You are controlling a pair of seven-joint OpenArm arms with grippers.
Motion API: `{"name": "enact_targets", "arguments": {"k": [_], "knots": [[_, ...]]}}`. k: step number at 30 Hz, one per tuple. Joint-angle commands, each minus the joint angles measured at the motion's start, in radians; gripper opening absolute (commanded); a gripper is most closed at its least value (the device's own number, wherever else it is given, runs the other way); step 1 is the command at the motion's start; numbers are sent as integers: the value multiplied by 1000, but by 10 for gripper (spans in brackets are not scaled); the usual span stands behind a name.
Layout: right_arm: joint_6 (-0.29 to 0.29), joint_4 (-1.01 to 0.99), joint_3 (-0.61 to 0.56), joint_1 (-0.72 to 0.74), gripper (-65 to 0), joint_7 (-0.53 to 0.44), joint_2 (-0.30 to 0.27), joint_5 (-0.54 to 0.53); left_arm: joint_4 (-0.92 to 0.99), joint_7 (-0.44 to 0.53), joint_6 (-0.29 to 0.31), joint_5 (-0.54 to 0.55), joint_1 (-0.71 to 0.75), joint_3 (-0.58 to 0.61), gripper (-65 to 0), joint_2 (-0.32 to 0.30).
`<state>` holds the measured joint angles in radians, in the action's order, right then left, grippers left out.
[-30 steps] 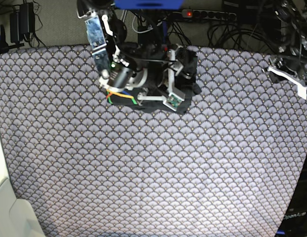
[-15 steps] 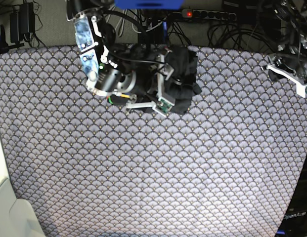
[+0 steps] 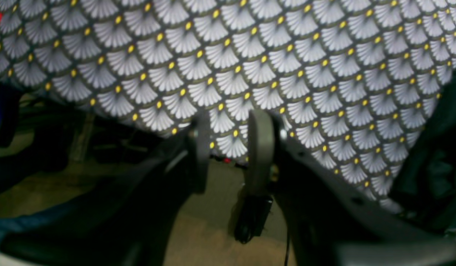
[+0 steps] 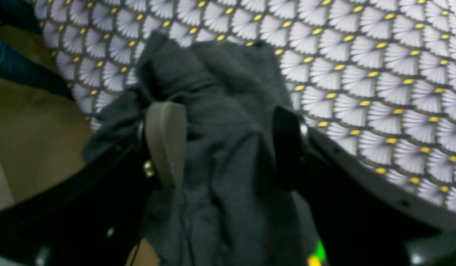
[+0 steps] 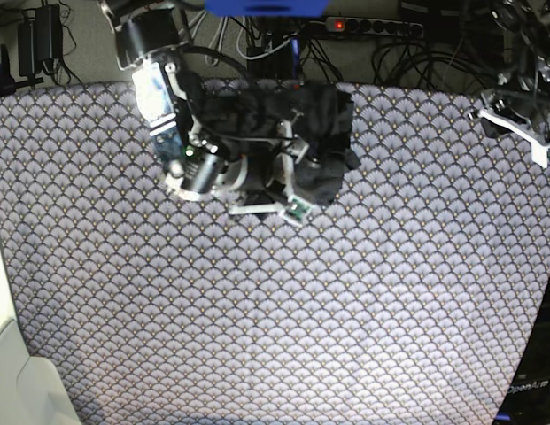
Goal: Fold the T-shirt properly
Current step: 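Grasp the strip's other end with the right gripper and fold it over, then press the folded bundle with the right gripper, then release and withdraw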
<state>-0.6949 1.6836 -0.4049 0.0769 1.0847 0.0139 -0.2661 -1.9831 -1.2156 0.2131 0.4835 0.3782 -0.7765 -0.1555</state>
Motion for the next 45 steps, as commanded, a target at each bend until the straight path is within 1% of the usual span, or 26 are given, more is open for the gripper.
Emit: {"name": "enact_targets", "arguments": {"k": [1, 6, 24, 28, 31, 33, 35, 38, 41, 43, 45], "knots": [[-3, 13, -24, 14, -269, -22, 10, -20, -14, 16, -1, 8, -3, -4, -474, -13], [-3, -26, -75, -1, -269, -24, 10, -20, -14, 16, -1, 8, -5, -4, -474, -13], [-3, -49, -79, 28, -269, -27, 14, -20, -14, 16, -1, 8, -3, -4, -475, -5], [-3, -64, -81, 41, -269, -74, 14, -20, -14, 12, -1, 8, -6, -4, -475, -3], [-3, -95, -81, 48, -271, -80, 16, -20, -14, 12, -1, 8, -6, -4, -475, -3], [-3, -121, -81, 60, -281, -80, 30, -20, -14, 13, -1, 8, -6, -4, -475, -3], [-3, -145, -81, 68, -319, -80, 34, -20, -14, 13, -1, 8, -5, -4, -475, -3], [-3, -176, -81, 82, -423, -84, 37, -20, -14, 12, -1, 8, -6, -4, -476, -3], [-3, -187, -82, 91, -568, -108, 45, -20, -14, 12, -1, 8, -6, -4, -476, -5], [-3, -187, -82, 102, -650, -110, 44, -20, -14, 12, -1, 8, -9, -4, -476, -5], [-3, -187, -82, 114, -650, -108, 44, -19, -14, 12, -1, 8, -11, -4, -476, -5]]}}
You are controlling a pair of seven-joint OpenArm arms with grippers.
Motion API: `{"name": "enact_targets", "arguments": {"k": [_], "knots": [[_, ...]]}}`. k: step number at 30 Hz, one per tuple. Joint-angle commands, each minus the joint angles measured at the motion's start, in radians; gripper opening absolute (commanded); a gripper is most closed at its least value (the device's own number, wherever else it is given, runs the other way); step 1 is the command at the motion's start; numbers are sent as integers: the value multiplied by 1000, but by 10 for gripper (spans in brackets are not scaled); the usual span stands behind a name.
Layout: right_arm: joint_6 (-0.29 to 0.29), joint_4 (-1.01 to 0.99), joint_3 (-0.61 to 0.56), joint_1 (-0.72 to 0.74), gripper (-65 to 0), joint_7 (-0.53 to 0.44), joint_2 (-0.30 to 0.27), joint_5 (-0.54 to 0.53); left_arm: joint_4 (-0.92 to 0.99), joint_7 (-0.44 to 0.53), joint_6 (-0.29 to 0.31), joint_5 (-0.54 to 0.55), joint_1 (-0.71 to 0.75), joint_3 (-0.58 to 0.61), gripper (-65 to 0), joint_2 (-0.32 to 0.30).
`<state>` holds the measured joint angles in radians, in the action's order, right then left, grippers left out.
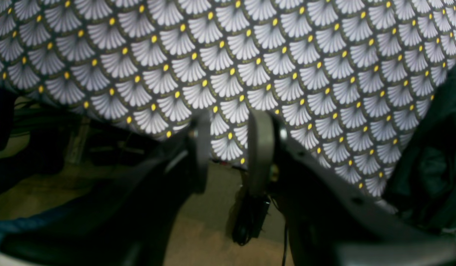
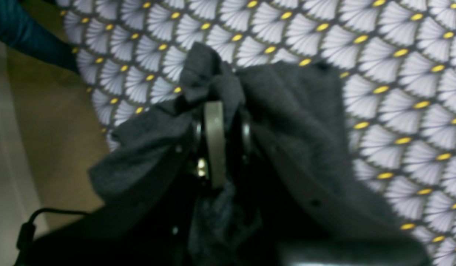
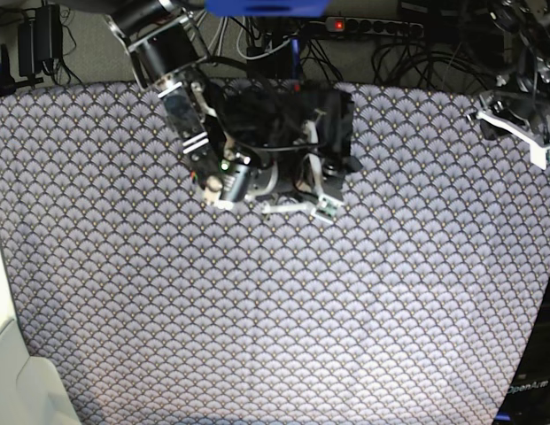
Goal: Fold the T-shirt properly
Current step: 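Press the folded bundle with the right gripper, then release and withdraw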
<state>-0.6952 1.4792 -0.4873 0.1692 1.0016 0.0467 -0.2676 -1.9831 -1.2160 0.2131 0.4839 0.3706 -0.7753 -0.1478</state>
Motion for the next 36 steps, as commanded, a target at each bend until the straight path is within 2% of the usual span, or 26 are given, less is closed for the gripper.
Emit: {"name": "enact_targets", "arguments": {"k": [1, 14, 26, 31, 36], "knots": [[-3, 18, 0, 23, -650, -25, 11, -17, -14, 12, -1, 8, -3, -5, -476, -13], [-3, 21, 9, 95, -648, -23, 9, -19, -14, 11, -1, 8, -3, -5, -476, -13], [-3, -30, 3, 91, -637, -25, 9, -17, -14, 8, -1, 8, -20, 0, -476, -13], [-3, -120, 5, 123, -503, -23, 9, -17, -14, 8, -1, 8, -28, 0, -476, -11], [-3, -64, 9, 122, -330, -16, 9, -20, -14, 8, -1, 8, -32, 1, -476, -11]]}}
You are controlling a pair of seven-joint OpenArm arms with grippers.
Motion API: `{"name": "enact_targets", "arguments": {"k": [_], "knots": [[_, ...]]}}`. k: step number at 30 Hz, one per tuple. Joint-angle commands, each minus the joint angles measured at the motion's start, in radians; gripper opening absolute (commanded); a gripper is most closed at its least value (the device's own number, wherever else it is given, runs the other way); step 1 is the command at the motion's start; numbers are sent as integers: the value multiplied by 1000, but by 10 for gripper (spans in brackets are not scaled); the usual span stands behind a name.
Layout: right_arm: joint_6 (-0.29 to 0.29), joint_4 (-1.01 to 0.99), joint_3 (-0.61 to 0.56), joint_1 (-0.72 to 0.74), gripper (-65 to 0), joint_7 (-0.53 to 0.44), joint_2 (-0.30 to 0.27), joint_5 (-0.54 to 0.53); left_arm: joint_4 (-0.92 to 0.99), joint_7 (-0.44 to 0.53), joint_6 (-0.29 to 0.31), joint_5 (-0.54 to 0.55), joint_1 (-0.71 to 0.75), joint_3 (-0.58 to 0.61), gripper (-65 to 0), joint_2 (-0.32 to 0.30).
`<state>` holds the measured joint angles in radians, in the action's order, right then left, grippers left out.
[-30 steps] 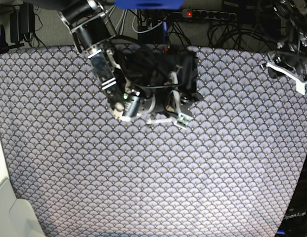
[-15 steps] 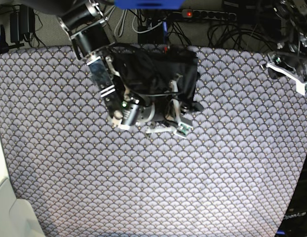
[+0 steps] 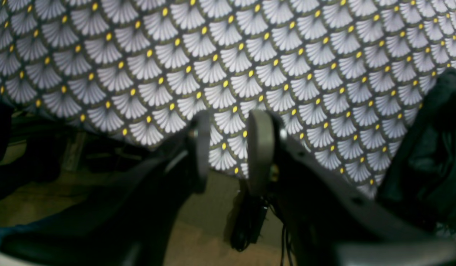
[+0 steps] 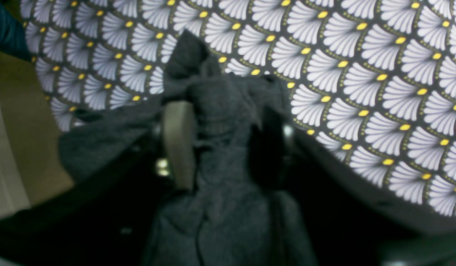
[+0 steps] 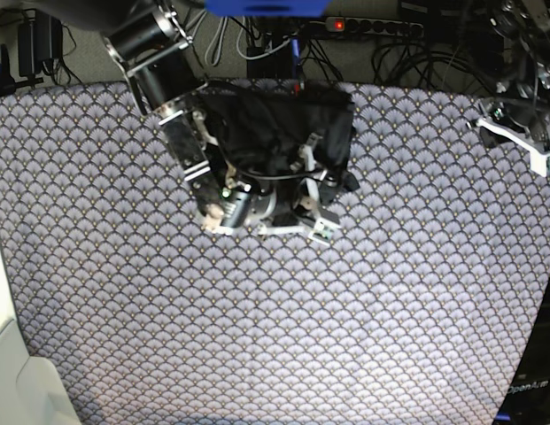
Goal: Fold the T-shirt properly
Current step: 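Press the folded bundle with the right gripper, then release and withdraw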
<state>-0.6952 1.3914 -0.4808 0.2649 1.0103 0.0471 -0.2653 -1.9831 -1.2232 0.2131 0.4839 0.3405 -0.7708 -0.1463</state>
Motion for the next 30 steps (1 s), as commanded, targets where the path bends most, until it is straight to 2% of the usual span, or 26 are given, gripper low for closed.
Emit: {"name": "enact_targets", "arguments": {"k": [1, 4, 8, 12, 17, 21, 26, 30], "knots": [[-3, 56, 3, 24, -302, -23, 9, -22, -14, 15, -1, 8, -2, -3, -476, -13], [-3, 170, 4, 3, -265, -8, 9, -24, -14, 15, -1, 8, -2, -3, -476, -13], [-3, 311, 4, -36, -265, 35, 9, -24, -14, 15, -1, 8, -2, -3, -476, -13], [-3, 377, 34, -92, -266, 45, -28, -22, -15, 15, -1, 26, -2, -3, -475, -11], [-3, 383, 120, -168, -266, 38, -91, -22, -15, 6, -1, 195, 6, -2, -474, -11], [-3, 385, 164, -195, -266, 38, -146, -22, -15, -63, -1, 338, -13, 12, -467, -11], [-3, 423, 236, -203, -266, 45, -189, -24, -14, -96, -1, 467, -41, 116, -361, -6], [-3, 489, 256, -220, -266, 46, -235, -24, -3, -91, -1, 490, -85, 218, -270, 26]]}}
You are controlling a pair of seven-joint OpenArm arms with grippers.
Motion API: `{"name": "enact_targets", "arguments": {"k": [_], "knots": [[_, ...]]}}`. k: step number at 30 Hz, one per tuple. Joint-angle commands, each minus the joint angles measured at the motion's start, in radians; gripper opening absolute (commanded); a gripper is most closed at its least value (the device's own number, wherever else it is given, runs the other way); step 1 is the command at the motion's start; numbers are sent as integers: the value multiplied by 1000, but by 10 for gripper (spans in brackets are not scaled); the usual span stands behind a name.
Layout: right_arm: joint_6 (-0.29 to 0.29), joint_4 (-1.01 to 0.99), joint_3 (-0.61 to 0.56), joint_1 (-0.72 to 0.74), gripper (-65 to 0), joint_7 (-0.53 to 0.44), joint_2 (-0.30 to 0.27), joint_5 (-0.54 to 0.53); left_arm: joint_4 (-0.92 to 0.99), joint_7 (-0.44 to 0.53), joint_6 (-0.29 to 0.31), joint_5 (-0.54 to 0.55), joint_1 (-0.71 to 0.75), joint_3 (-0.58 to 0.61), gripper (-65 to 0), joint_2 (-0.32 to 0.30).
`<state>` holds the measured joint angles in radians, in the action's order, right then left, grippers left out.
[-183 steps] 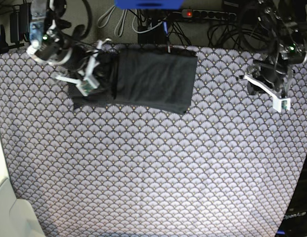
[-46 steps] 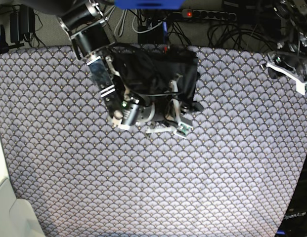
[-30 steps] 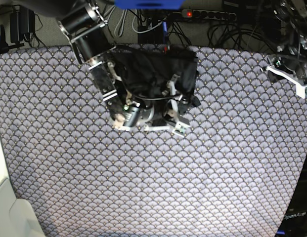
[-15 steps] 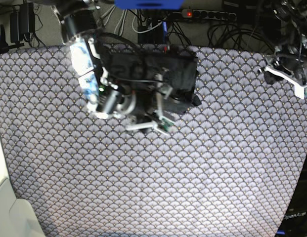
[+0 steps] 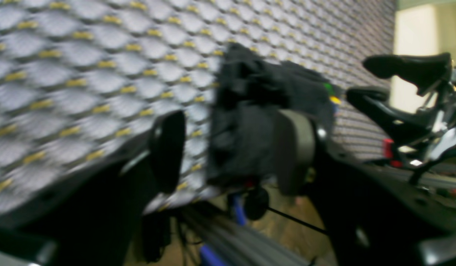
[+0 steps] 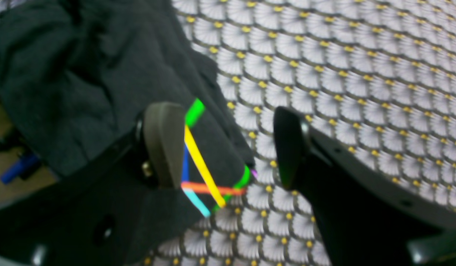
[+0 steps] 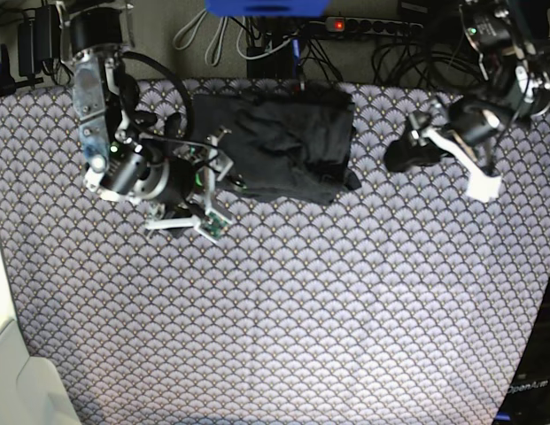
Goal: Fold the T-shirt properly
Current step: 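Press the folded bundle with the right gripper, then release and withdraw, then grasp the bundle's edge with the left gripper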
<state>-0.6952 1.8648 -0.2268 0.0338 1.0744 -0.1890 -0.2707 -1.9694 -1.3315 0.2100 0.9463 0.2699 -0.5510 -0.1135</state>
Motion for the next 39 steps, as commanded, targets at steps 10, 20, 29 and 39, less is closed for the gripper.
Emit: {"name": "enact_targets", "arguments": {"k": [10, 20, 29, 39], "knots": [[-3, 28, 2, -12, -266, -18, -59, -17, 157, 22, 3, -105, -149, 200, -262, 90], [-3, 26, 4, -13, -266, -18, -66, -17, 195, 77, -10, -105, -122, 199, -262, 48], [-3, 23, 4, -13, -266, -18, -65, -17, 221, 79, -10, -243, -106, 207, -262, 27], [-3, 23, 4, -13, -266, -18, -65, -17, 299, 80, -4, -281, -157, 279, -262, 73]]}}
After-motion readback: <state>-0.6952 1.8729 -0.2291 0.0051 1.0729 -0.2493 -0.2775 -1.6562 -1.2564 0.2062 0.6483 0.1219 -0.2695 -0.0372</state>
